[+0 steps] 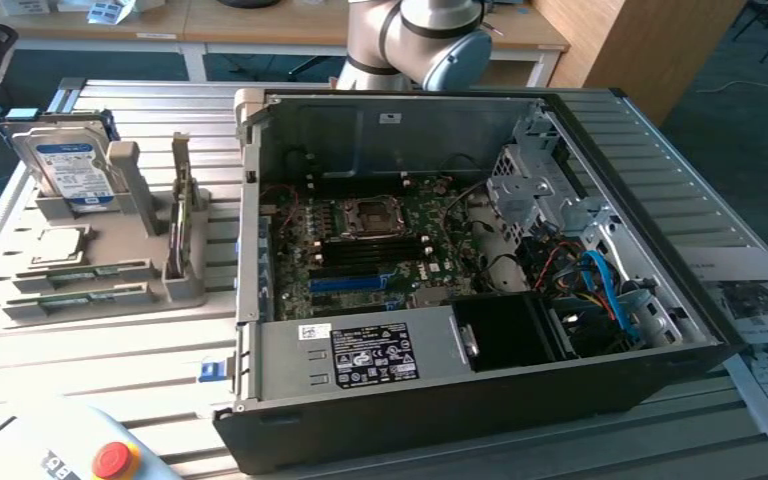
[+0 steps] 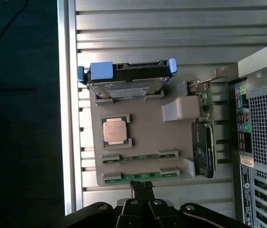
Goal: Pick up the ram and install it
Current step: 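Reach for the ram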
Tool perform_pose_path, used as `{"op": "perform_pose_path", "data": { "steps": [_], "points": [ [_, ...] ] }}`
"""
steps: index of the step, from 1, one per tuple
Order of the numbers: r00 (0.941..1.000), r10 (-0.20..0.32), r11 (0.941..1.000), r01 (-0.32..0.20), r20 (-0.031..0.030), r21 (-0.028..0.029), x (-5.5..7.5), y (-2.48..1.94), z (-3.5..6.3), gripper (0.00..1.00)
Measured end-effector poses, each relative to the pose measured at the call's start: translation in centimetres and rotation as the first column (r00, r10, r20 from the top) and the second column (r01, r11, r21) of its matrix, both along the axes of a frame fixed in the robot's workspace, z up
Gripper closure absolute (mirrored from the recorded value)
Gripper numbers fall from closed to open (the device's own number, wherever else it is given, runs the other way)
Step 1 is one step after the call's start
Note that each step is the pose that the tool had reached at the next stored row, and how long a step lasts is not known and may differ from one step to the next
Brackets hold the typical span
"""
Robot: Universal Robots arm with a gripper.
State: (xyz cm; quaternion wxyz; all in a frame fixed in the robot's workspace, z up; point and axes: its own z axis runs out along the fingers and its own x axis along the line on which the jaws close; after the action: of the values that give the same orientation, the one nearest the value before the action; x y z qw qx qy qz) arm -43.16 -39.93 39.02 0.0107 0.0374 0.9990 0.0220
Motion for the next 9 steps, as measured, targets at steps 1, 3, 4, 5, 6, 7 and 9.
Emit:
{"op": "perform_pose_path", "data": {
  "steps": [1, 3, 4, 5, 6, 7, 9],
  "points": [
    [1.0000, 0.000, 1.0000, 0.000, -0.0003, 0.0001, 0.2, 0.00, 0.00, 0.90],
    [1.0000, 0.000, 1.0000, 0.000, -0.0013, 0.0000, 0.5, -0.02, 0.00, 0.90],
    [1.0000, 0.000, 1.0000, 0.000, -0.0017, 0.0000, 0.6, -0.04, 0.00, 0.90],
    [1.0000, 0.000, 1.0000, 0.000, -0.0023, 0.0000, 0.8, -0.05, 0.00, 0.90],
    [1.0000, 0.000, 1.0000, 0.000, -0.0032, 0.0000, 1.0, -0.07, 0.00, 0.90],
    [1.0000, 0.000, 1.0000, 0.000, -0.0038, 0.0000, 1.1, -0.08, 0.00, 0.90],
    [1.0000, 0.000, 1.0000, 0.000, -0.0052, 0.0001, 1.5, -0.11, 0.00, 0.90]
  ]
}}
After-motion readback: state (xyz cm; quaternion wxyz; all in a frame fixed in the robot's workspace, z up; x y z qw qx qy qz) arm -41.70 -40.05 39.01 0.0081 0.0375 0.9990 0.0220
